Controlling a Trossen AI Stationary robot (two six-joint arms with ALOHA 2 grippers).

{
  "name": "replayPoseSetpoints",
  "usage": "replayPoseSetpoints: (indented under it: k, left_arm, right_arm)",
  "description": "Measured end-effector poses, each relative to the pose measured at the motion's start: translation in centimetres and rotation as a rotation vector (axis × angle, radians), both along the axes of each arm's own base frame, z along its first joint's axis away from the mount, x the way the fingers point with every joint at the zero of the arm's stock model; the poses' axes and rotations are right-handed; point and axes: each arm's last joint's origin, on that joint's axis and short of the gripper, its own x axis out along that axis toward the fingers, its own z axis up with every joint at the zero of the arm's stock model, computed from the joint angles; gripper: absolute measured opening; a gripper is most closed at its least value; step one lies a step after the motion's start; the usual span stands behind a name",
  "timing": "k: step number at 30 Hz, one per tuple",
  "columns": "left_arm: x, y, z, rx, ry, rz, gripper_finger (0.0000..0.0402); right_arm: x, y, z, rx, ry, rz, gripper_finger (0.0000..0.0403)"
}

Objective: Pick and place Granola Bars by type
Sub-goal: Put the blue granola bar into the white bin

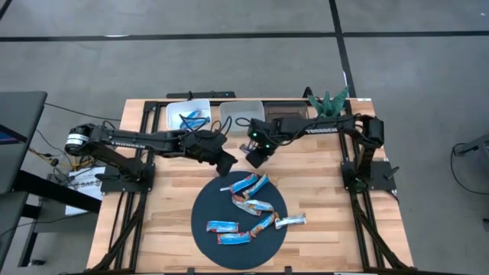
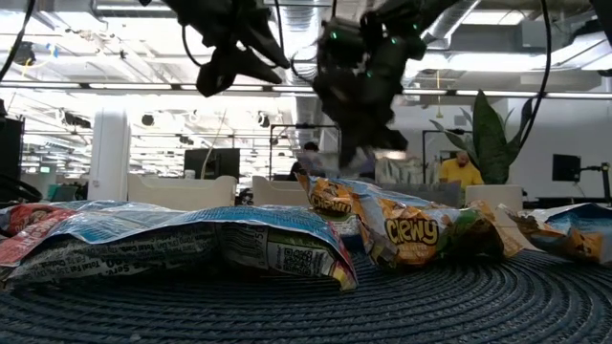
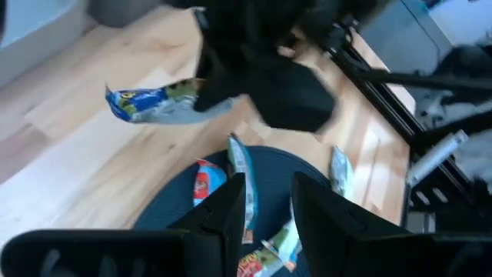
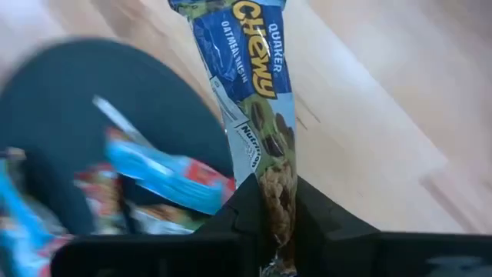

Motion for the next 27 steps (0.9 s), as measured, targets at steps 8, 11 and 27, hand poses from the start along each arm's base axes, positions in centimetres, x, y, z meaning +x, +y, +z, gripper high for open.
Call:
replayPoseSetpoints:
  k: [8, 11, 27]
  left_arm:
    - [-0.7, 3.0, -0.6, -0.026, 0.078, 0.136, 0.0129]
    - [-1.1, 4.4, -0.9, -0.030, 0.107, 0.186, 0.0155]
    - [-0.7, 7.2, 0.6, -0.013, -0.083, 0.244, 0.0243]
  right_arm:
    - [1.4, -1.2, 4.1, -0.016, -0.120, -0.018, 0.0044]
    - [1.6, -1.7, 5.0, -0.022, -0.148, -0.030, 0.0035]
    - [2.3, -2.1, 7.0, -0.040, -0.230, -0.035, 0.0025]
